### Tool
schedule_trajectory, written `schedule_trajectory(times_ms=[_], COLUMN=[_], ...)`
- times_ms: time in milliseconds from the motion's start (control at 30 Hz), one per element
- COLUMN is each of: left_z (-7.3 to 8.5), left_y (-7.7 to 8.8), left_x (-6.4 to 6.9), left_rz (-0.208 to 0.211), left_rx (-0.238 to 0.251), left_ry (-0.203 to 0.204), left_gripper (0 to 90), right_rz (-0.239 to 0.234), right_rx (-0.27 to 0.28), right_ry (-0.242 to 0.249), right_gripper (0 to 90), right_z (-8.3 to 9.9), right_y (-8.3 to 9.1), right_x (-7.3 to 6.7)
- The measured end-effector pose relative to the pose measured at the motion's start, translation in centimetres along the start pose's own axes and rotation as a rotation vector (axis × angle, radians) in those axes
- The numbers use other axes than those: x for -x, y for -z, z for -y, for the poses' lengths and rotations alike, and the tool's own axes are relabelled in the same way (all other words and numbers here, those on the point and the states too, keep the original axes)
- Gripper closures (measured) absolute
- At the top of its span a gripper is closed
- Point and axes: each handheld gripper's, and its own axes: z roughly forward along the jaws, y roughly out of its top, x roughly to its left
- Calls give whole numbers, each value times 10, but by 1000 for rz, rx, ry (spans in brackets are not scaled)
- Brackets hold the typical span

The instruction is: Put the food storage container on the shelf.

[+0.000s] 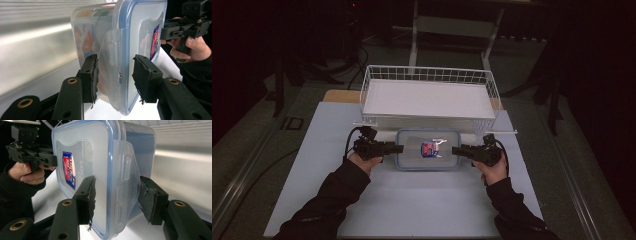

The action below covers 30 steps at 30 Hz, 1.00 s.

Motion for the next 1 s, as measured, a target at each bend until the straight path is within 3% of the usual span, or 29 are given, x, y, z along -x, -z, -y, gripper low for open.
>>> schedule_trajectory(times_ms=[100,500,533,567,600,633,1000], left_z=[-1,-4,-4,-4,-4,-6,-5], left_y=[-6,-23,-24,-24,-25,-24,-25], left_x=[-7,-21,-20,-23,-22,-29,-30], left_rz=[-8,-54,-52,-67,-50,-95,-93], left_rx=[-1,36,39,32,36,35,51], left_ry=[15,-8,20,-8,30,-43,-28], left_gripper=[554,536,535,534,533,533,525], right_rz=[10,64,68,70,74,74,126], right_rx=[10,24,24,15,17,19,28], right_ry=[-10,-9,-7,-16,-8,-7,38], right_gripper=[496,483,483,482,482,482,473], right_z=[-3,-6,-7,-7,-7,-7,-8], right_y=[-4,-18,-19,-19,-20,-21,-22], right_x=[7,20,21,21,22,23,17])
